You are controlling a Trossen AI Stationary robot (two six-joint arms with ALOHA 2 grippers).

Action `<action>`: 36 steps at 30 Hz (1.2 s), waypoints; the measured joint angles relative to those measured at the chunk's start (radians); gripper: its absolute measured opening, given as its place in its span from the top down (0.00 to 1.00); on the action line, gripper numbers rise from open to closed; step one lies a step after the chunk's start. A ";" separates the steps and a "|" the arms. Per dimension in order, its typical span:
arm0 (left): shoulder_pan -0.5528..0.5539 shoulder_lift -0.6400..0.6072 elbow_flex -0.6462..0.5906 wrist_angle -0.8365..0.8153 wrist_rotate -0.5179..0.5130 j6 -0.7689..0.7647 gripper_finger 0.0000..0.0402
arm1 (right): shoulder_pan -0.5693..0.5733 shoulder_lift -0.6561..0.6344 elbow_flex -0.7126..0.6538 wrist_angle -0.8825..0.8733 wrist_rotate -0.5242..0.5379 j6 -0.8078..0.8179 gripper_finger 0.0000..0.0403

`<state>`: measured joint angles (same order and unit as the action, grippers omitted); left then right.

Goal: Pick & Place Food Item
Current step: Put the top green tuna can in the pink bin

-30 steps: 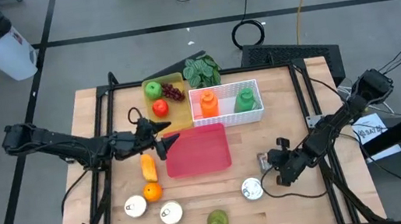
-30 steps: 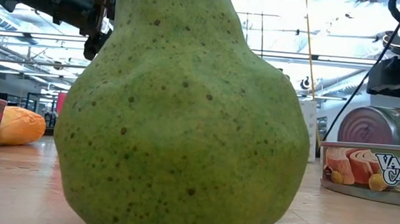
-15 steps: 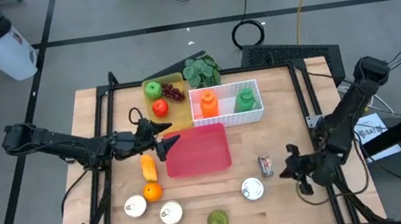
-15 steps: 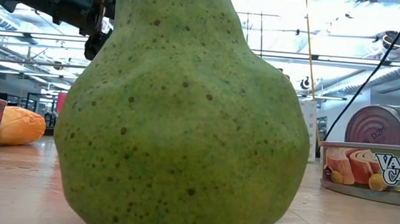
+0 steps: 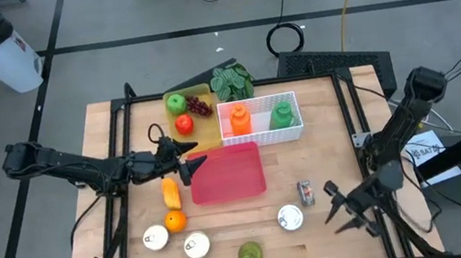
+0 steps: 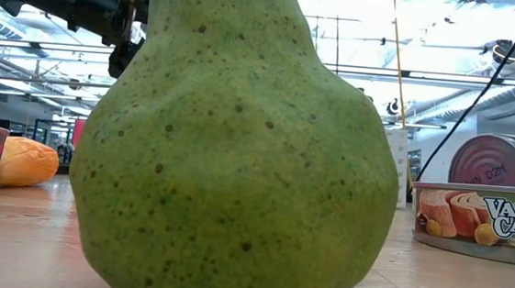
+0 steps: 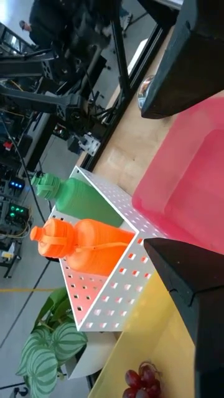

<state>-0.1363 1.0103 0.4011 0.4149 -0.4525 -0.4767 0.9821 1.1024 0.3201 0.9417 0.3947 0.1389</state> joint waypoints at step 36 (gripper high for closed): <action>0.000 0.000 0.000 -0.008 0.007 -0.004 0.15 | -0.142 0.074 0.324 -1.504 0.177 1.046 0.34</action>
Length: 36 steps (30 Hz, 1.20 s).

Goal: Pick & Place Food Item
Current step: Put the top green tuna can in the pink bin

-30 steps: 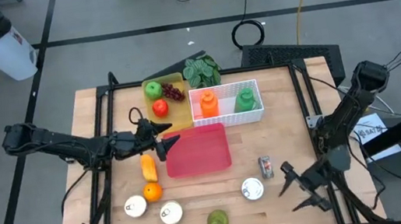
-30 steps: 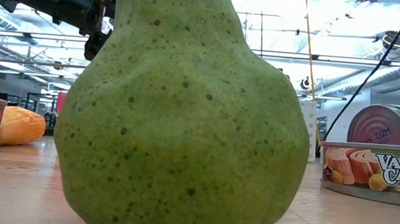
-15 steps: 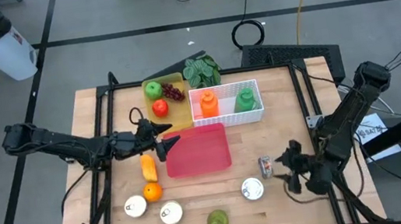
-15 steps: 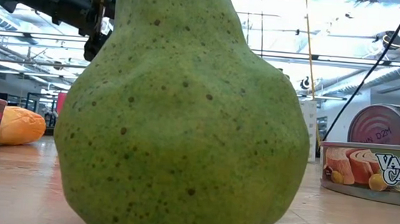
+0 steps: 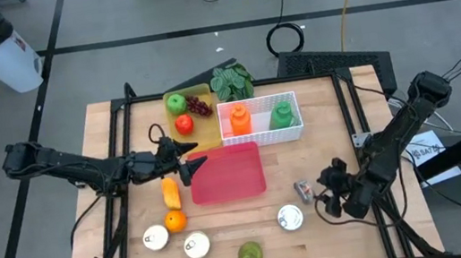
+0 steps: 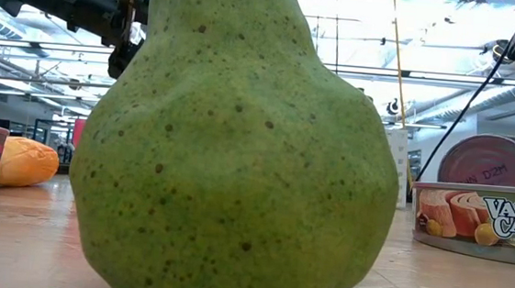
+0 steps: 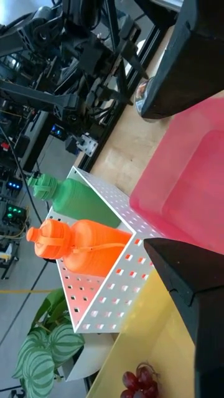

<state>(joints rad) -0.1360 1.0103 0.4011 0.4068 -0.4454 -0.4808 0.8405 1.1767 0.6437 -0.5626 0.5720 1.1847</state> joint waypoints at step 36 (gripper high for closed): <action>0.000 0.000 0.000 0.002 -0.001 0.001 0.15 | -0.172 0.130 -0.001 0.226 -0.067 -0.074 0.34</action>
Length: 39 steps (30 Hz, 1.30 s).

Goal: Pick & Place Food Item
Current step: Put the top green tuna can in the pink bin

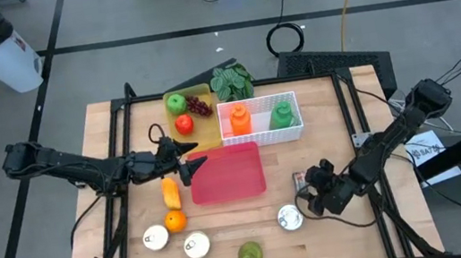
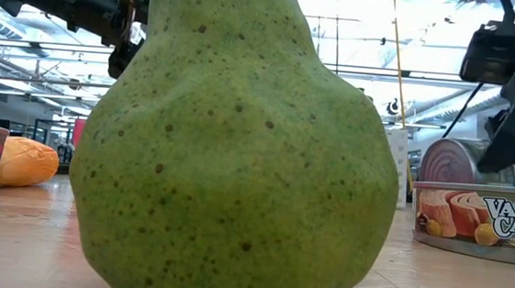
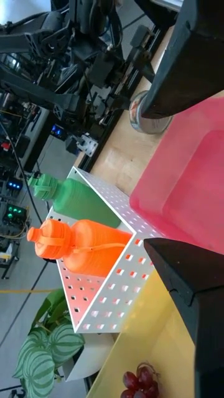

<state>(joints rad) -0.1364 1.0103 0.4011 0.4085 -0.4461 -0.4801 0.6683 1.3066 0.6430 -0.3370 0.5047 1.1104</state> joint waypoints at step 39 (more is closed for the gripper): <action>0.000 0.000 0.000 -0.015 0.000 -0.006 0.15 | 0.012 -0.066 0.000 -0.123 0.125 0.016 0.34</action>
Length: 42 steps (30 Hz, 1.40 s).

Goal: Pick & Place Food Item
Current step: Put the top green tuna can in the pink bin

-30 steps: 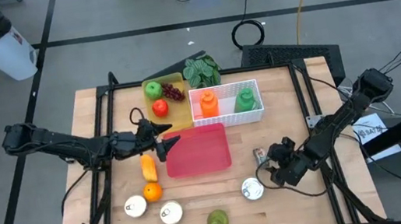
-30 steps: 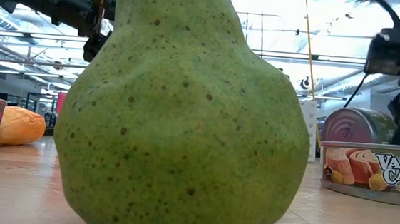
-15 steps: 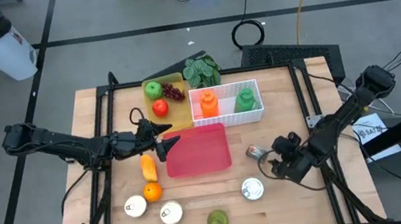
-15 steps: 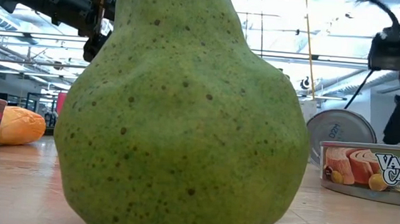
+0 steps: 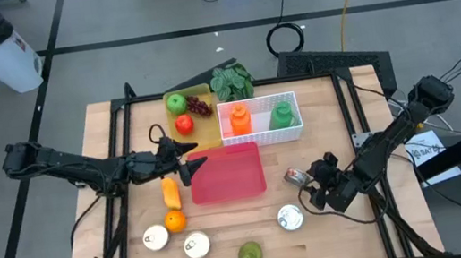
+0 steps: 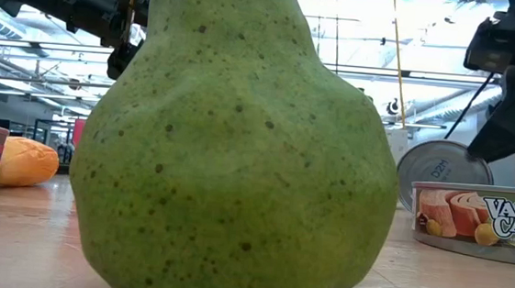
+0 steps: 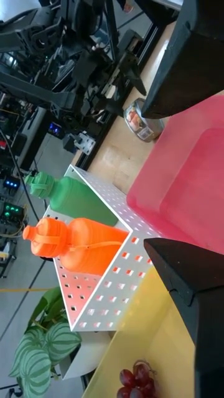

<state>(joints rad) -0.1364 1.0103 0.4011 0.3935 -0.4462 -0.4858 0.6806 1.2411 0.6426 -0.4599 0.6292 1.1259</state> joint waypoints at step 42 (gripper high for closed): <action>0.000 0.000 0.000 0.000 -0.006 -0.014 0.15 | -0.287 0.131 0.097 0.847 -0.049 -1.504 0.64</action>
<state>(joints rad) -0.1363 1.0103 0.4011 0.3934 -0.4522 -0.4998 0.3938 1.3723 0.7400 0.3870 0.5801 -0.3782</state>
